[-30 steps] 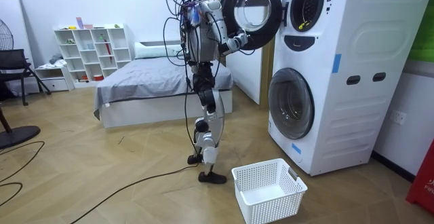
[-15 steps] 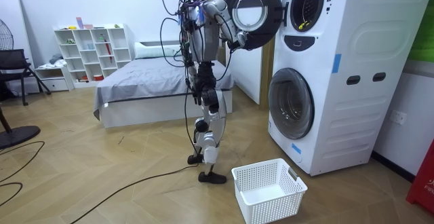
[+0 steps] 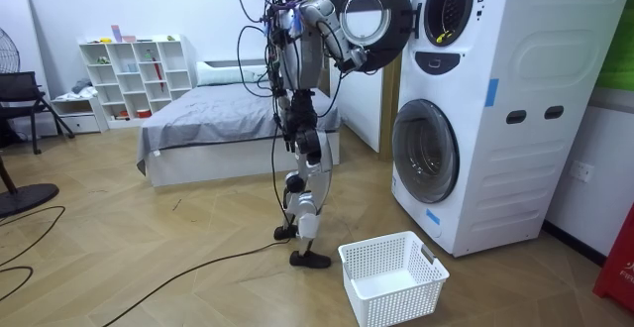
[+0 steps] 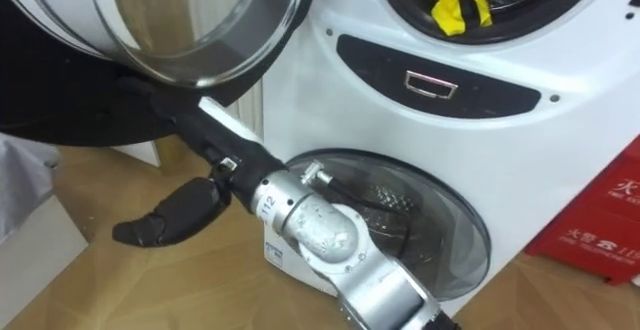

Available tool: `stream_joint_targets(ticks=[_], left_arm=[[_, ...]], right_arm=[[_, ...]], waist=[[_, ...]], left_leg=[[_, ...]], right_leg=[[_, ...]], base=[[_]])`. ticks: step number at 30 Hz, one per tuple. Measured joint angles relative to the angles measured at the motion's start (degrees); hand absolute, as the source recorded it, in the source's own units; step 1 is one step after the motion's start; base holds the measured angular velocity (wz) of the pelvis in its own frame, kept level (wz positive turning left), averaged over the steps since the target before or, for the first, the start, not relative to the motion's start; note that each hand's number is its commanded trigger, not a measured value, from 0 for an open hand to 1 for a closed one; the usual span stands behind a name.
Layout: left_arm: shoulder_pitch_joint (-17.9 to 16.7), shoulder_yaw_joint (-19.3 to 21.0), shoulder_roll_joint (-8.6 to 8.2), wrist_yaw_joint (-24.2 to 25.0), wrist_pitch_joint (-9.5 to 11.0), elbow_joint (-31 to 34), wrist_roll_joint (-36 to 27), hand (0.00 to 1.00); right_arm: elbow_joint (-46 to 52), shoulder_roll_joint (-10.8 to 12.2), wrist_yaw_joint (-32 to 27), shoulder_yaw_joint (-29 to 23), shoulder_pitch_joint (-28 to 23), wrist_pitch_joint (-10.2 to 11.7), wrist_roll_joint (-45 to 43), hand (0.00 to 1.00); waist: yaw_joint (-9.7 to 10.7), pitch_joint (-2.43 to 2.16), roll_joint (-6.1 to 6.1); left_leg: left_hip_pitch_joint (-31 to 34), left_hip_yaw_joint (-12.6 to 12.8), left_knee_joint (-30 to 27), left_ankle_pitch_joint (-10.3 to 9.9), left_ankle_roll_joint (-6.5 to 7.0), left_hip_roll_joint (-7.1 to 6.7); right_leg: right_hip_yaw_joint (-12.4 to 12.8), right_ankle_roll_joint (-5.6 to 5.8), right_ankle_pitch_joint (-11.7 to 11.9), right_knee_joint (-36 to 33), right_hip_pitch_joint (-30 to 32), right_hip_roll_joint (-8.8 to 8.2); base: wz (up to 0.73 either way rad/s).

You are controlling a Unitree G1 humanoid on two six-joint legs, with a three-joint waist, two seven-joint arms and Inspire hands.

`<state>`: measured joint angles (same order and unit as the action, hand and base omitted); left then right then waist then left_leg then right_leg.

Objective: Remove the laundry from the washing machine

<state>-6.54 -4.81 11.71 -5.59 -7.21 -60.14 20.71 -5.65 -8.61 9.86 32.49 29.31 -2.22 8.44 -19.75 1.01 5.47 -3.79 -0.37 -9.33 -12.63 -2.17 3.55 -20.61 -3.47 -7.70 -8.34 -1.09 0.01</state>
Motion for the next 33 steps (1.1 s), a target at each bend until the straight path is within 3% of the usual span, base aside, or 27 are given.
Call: stream_joint_targets(ticks=[2, 4, 9, 13, 16, 20, 26, 30, 33], left_arm=[[0.0, 0.8, 0.01, -0.1, 0.1, -0.1, 0.1, 0.00], [-0.2, 2.2, -0.11, -0.3, 0.2, -0.3, 0.1, 0.00], [-0.8, 4.5, -0.09, -0.5, 0.1, -0.6, 0.1, 0.00], [-0.9, 4.9, -0.10, -0.5, -0.1, -0.6, 0.1, 0.00], [-1.7, 6.4, -0.16, -0.5, -0.7, -0.7, 0.1, 0.00], [-3.0, 7.3, -0.12, -1.4, -1.1, -0.4, 0.1, 0.00], [-3.0, 7.3, 0.26, -1.8, -1.2, -0.5, 0.1, 0.00], [-3.1, 6.9, 0.32, -2.9, -1.6, -0.6, 0.1, 0.00], [-3.3, 6.9, 0.34, -2.9, -1.5, -0.5, 0.1, 0.00]], right_arm=[[0.2, -2.9, 0.3, -0.1, -2.2, -0.4, -1.3, 0.00], [0.2, -4.3, 0.4, -1.5, -4.5, -0.4, -3.3, 0.00], [2.2, -7.2, 0.2, -8.2, -10.2, -0.4, -6.8, 0.00], [2.3, -9.7, 0.1, -14.2, -10.3, -0.4, -8.7, 0.00], [2.3, -10.8, -0.3, -17.9, -10.5, -1.2, -9.4, 0.00], [2.3, -11.9, -2.7, -21.1, -10.8, -1.6, -9.7, 0.00], [2.5, -12.1, -6.6, -24.7, -10.6, -1.8, -6.5, 0.00], [5.5, -12.1, -8.2, -24.8, -9.5, -2.6, -4.0, 0.00], [6.5, -12.1, -8.6, -24.9, -6.0, -2.5, -1.5, 0.00]], waist=[[1.0, -0.02, 0.03], [1.6, 0.00, -0.01], [5.7, -0.11, -0.34], [8.4, -0.77, -0.98], [9.8, -1.51, -1.37], [12.0, -1.70, -0.94], [12.9, -1.19, 0.44], [13.0, -1.04, 0.20], [13.0, -0.67, -0.40]], left_leg=[[0.0, 0.2, -0.1, 0.0, 0.00, -0.03], [-0.3, 0.9, -0.1, 0.0, 0.01, -0.02], [0.0, 1.4, 0.0, -0.1, 0.15, 0.02], [-0.3, 2.5, -0.2, -0.1, 0.15, 0.11], [-1.1, 3.5, -0.1, -0.1, 0.16, 0.16], [-3.1, 3.4, 0.3, 0.0, 0.16, 0.28], [-3.9, 4.4, 0.7, -0.1, 0.18, 0.22], [-3.8, 4.3, 0.5, -0.1, 0.23, 0.21], [-3.8, 4.3, 0.4, -0.1, 0.29, 0.25]], right_leg=[[0.2, 0.00, 0.0, -0.3, 0.1, -0.08], [0.9, 0.00, 0.0, -0.3, 0.0, -0.03], [1.0, 0.01, 0.0, -0.4, 0.3, -0.01], [1.9, -0.01, 0.0, -0.5, 0.3, 0.14], [2.6, 0.00, 0.0, -0.7, 0.0, 0.14], [3.1, 0.01, 0.0, -1.3, -1.3, 0.18], [3.7, 0.05, 0.0, -1.3, -1.7, 0.16], [3.6, 0.05, 0.0, -1.3, -1.7, 0.14], [3.6, 0.04, 0.0, -1.4, -1.8, 0.19]], base=[[-0.03], [-0.12], [-0.02], [-0.09], [-0.15], [-0.08], [-0.03], [0.01], [0.03]])
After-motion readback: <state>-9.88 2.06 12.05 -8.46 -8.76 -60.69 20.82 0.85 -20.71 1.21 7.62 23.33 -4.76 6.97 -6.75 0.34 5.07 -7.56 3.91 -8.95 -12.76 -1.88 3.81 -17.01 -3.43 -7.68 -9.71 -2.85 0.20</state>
